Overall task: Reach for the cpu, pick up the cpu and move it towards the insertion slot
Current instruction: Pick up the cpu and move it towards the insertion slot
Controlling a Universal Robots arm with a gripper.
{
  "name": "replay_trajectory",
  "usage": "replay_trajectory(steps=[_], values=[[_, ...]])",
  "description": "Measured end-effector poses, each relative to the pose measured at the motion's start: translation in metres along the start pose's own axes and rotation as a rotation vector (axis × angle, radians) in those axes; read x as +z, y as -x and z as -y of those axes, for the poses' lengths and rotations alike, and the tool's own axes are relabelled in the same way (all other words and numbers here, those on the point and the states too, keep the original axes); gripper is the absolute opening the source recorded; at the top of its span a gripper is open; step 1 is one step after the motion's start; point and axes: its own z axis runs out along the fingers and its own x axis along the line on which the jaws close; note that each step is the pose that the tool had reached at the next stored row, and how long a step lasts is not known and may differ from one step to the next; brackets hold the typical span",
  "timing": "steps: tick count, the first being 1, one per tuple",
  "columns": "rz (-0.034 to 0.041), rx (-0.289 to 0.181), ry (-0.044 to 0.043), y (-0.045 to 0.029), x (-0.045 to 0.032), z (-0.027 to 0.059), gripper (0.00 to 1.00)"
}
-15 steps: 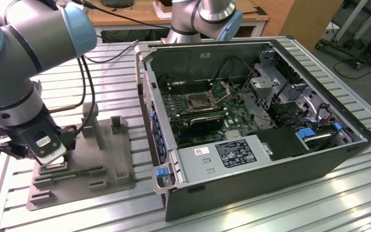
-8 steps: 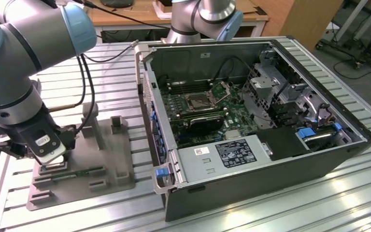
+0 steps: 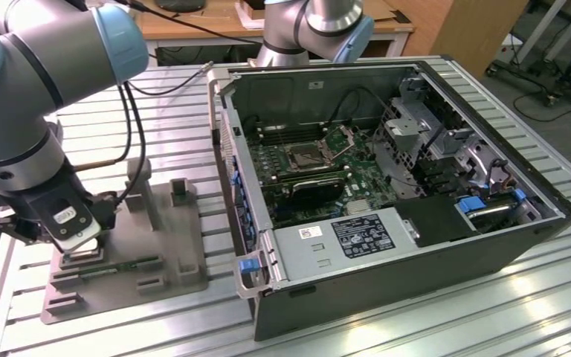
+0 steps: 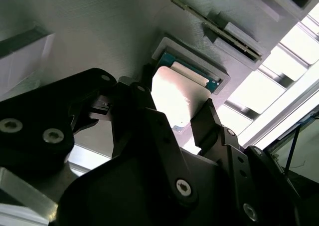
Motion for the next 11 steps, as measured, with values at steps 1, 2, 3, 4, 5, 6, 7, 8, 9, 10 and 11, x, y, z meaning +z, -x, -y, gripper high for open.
replay_trajectory(steps=[1, 2, 3, 4, 5, 6, 7, 8, 9, 10, 11], values=[[-0.0001, 0.000, -0.0001, 0.0000, -0.0004, 0.0000, 0.55], [-0.0002, 0.000, -0.0001, 0.0000, -0.0009, -0.0001, 0.55], [-0.0002, 0.000, -0.0001, 0.0000, -0.0014, -0.0001, 0.55], [-0.0002, 0.000, -0.0001, -0.0001, -0.0023, -0.0001, 0.55], [-0.0001, 0.000, 0.0000, 0.0000, -0.0031, -0.0002, 0.55], [0.0000, 0.000, 0.0000, 0.0000, -0.0036, -0.0002, 0.55], [0.0000, 0.000, 0.0000, 0.0000, -0.0042, -0.0002, 0.55], [-0.0001, 0.000, 0.0000, 0.0000, -0.0049, -0.0003, 0.55], [-0.0001, 0.000, 0.0000, 0.0000, -0.0059, -0.0003, 0.55], [-0.0001, 0.000, 0.0000, 0.0000, -0.0072, -0.0004, 0.55], [-0.0001, 0.000, 0.0001, 0.0000, -0.0083, -0.0005, 0.55]])
